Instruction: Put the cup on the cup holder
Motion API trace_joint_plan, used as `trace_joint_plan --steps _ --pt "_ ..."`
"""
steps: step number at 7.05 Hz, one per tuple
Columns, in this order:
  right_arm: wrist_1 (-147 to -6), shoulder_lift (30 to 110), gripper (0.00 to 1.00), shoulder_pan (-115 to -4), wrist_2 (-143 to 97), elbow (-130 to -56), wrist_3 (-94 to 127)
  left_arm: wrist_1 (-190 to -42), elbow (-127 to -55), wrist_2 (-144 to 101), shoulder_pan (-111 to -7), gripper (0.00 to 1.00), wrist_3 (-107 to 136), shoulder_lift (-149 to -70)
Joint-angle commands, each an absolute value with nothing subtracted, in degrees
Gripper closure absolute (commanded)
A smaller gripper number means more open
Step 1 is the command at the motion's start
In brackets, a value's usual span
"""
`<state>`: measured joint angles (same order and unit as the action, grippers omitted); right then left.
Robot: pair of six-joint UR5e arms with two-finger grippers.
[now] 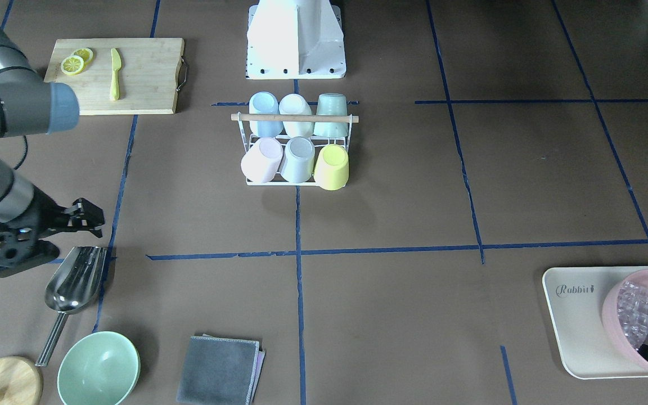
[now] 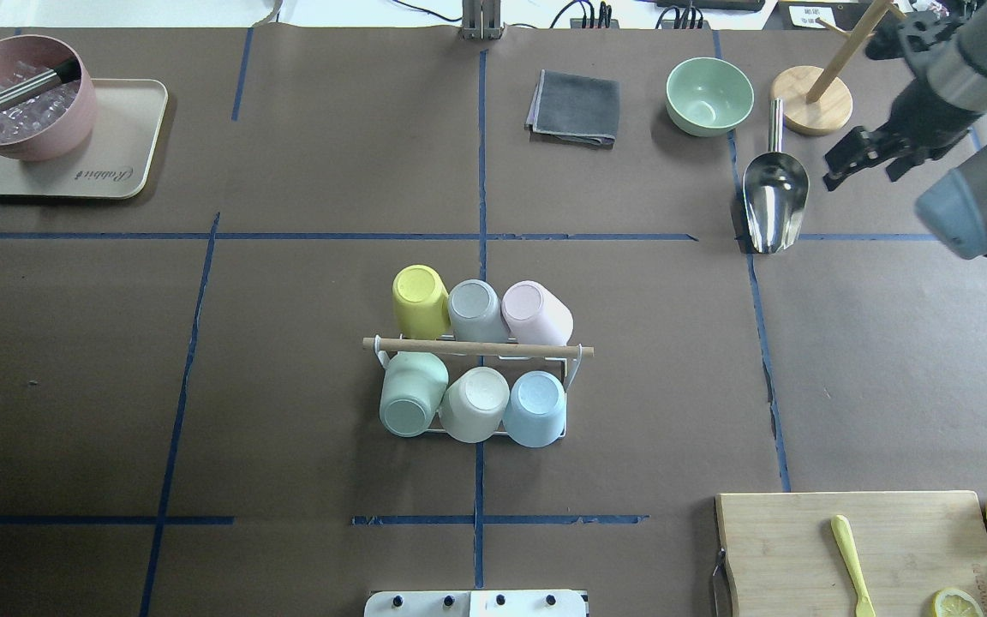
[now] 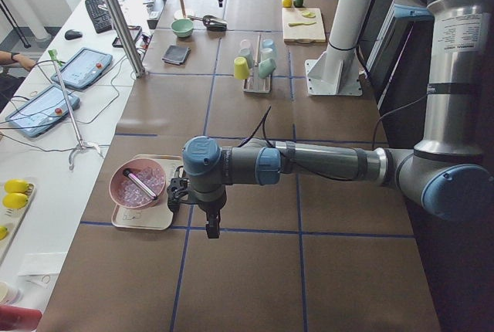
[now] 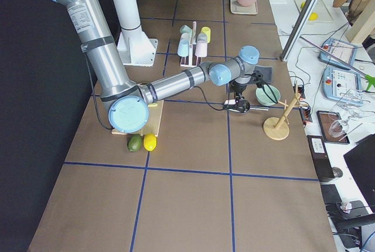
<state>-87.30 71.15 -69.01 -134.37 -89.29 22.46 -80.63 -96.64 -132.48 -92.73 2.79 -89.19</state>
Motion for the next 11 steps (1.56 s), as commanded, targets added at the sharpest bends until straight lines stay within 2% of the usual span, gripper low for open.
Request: trace_joint_plan --steps 1,4,6,8,11 --pt "-91.8 76.7 0.0 -80.7 -137.0 -89.6 22.4 -75.0 -97.6 -129.8 -93.9 0.0 -4.1 -89.6" --pt "-92.0 93.3 0.0 -88.0 -136.7 -96.0 8.6 -76.7 -97.3 -128.1 -93.6 0.0 -8.2 -89.7" --pt "-91.8 100.3 0.0 -91.2 -135.4 -97.9 -5.2 -82.0 -95.5 -129.6 -93.6 0.0 -8.1 -89.0" --pt "-91.9 100.6 0.0 -91.2 -134.4 -97.6 -5.4 -84.9 -92.4 -133.2 -93.6 0.0 -7.9 -88.9" --pt "-91.8 100.2 0.0 -91.4 -133.5 -97.8 -4.8 -85.2 -92.4 -133.3 -93.5 0.0 -8.3 -89.1"
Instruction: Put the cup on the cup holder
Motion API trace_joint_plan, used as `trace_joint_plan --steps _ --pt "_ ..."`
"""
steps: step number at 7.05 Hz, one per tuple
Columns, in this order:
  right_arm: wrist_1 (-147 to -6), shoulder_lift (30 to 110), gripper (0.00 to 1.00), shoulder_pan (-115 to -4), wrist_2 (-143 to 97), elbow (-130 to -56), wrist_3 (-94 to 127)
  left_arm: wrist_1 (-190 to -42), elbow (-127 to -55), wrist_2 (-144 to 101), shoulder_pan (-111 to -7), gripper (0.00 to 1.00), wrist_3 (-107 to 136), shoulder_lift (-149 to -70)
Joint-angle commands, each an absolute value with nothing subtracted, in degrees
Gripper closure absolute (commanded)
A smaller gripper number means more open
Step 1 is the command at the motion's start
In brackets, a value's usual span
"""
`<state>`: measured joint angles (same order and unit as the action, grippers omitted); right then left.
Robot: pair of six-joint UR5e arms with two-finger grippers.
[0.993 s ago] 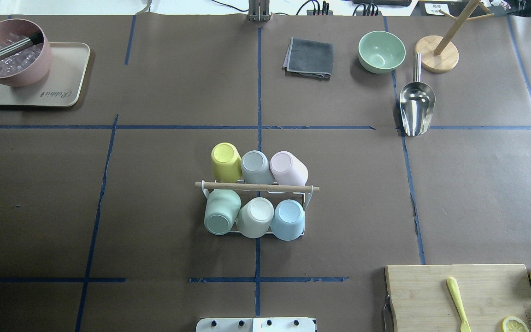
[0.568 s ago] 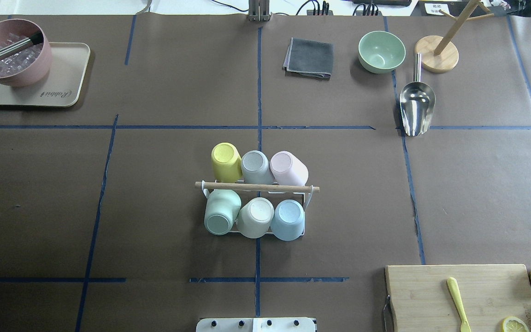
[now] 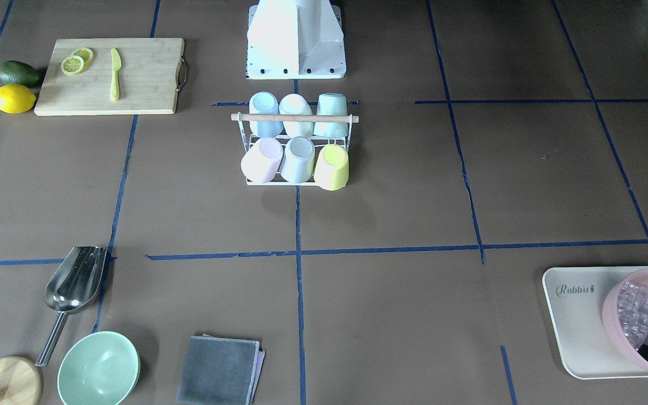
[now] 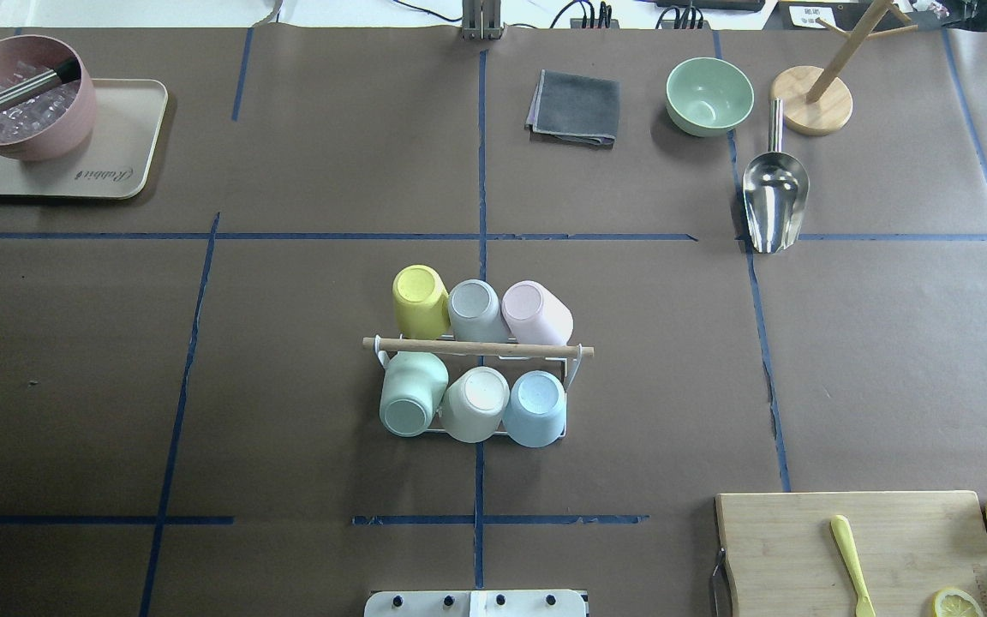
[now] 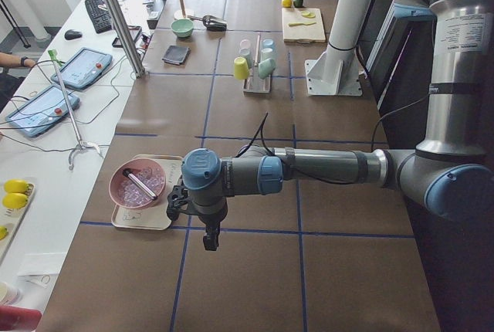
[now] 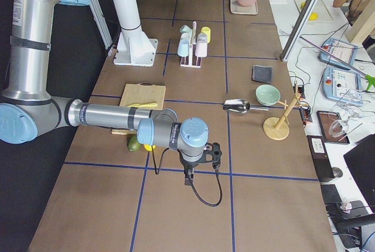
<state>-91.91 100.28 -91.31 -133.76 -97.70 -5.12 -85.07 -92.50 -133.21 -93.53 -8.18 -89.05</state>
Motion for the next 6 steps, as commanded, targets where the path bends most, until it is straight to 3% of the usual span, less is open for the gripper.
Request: trace_joint_plan --steps 1,6 --pt "-91.8 99.9 0.0 -92.3 -133.9 -97.9 -4.7 -85.2 -92.3 -133.4 -93.5 0.0 -8.2 -89.2" --pt "-91.9 98.9 0.0 -92.8 -133.3 -97.9 -4.7 -85.2 -92.4 -133.5 -93.5 0.0 -8.1 -89.3"
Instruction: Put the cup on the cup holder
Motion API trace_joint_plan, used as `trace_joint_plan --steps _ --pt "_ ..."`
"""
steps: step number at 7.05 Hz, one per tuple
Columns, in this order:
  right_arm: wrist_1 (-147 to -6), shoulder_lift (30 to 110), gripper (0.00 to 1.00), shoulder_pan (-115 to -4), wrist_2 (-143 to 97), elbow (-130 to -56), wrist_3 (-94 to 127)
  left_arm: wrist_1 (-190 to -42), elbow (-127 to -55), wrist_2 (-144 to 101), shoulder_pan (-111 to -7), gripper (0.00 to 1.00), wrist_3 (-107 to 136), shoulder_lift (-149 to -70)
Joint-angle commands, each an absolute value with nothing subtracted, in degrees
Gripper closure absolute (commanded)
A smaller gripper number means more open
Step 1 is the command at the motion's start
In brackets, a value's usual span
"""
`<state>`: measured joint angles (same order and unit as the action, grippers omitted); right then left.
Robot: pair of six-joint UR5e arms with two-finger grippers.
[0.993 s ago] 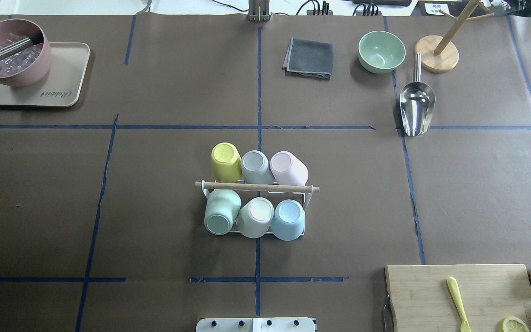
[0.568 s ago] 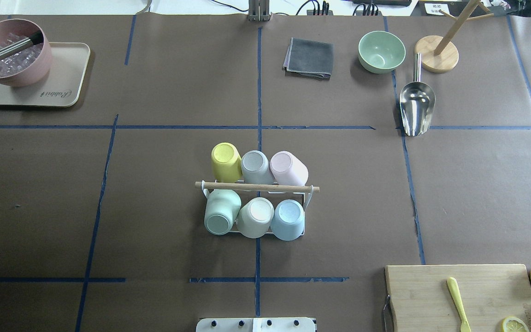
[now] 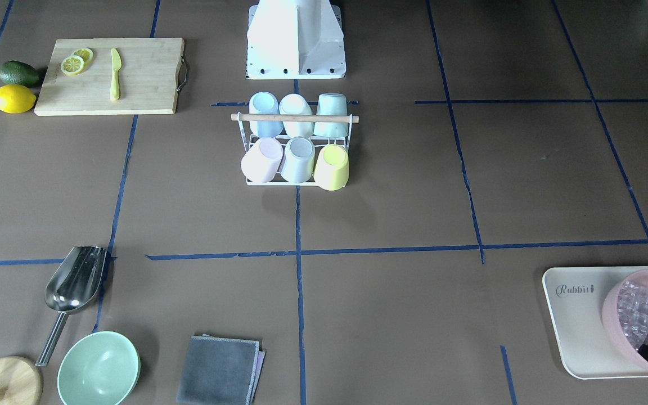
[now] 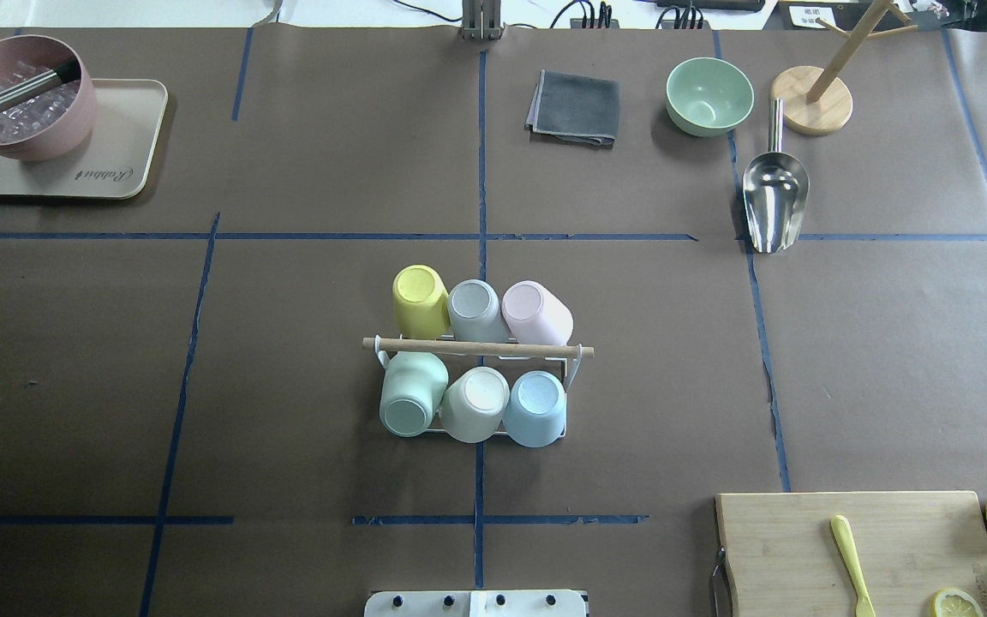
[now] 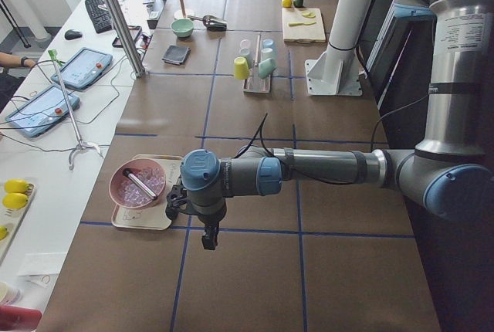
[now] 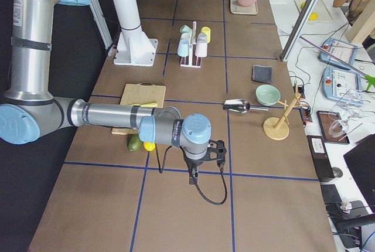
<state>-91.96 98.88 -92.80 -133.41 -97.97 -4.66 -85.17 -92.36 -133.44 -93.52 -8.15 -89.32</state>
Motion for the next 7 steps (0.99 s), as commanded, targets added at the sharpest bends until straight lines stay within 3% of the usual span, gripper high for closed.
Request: trace_joint_plan --steps 1,7 --pt "-91.9 98.9 0.0 -92.8 -133.2 -97.8 -4.7 -85.2 -92.4 -133.5 -93.5 0.0 -8.1 -89.3" --pt "-91.9 99.1 0.0 -92.8 -133.2 -97.7 -4.7 -85.2 -92.5 -135.7 -93.4 0.0 -8.0 -89.7"
